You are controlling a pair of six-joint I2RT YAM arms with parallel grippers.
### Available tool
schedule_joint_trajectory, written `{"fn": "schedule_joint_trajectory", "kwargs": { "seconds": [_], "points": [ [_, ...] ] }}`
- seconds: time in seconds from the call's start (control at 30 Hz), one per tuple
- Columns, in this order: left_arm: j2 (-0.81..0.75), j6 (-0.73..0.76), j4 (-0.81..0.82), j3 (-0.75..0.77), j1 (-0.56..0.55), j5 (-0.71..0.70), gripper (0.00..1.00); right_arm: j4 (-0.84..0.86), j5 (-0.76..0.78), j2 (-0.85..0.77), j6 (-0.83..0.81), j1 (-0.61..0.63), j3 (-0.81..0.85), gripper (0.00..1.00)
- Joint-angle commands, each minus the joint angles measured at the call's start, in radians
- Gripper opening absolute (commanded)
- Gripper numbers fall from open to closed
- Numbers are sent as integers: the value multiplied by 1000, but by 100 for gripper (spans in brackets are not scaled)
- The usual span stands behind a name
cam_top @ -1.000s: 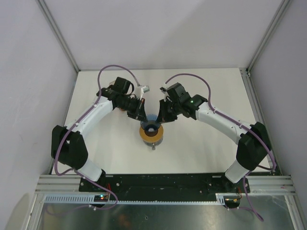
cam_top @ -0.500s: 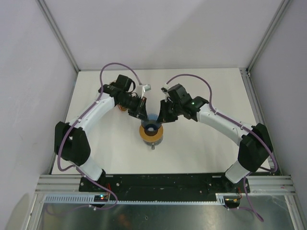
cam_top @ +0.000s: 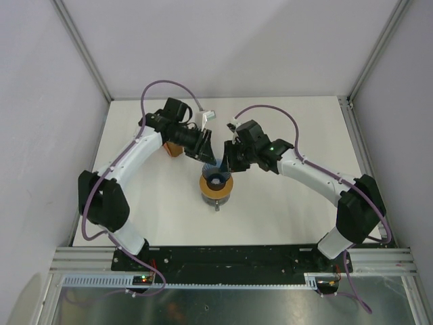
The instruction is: Place the coffee filter in the dripper
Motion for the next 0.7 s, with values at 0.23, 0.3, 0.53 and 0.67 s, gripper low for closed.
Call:
{"fn": "schedule_joint_trajectory", "kwargs": {
  "seconds": [0.23, 0.3, 0.53, 0.67],
  "points": [
    [-20, 22, 16, 90, 3, -20, 46, 27, 31, -41, -32, 3, 41, 47],
    [-29, 28, 15, 98, 4, -41, 47, 27, 35, -46, -35, 3, 44, 51],
    [-51, 48, 14, 144, 16, -81, 51, 23, 30, -45, -59, 2, 86, 61],
    [-65, 65, 15, 181, 49, -112, 54, 18, 20, -46, -82, 8, 116, 71]
  ]
}}
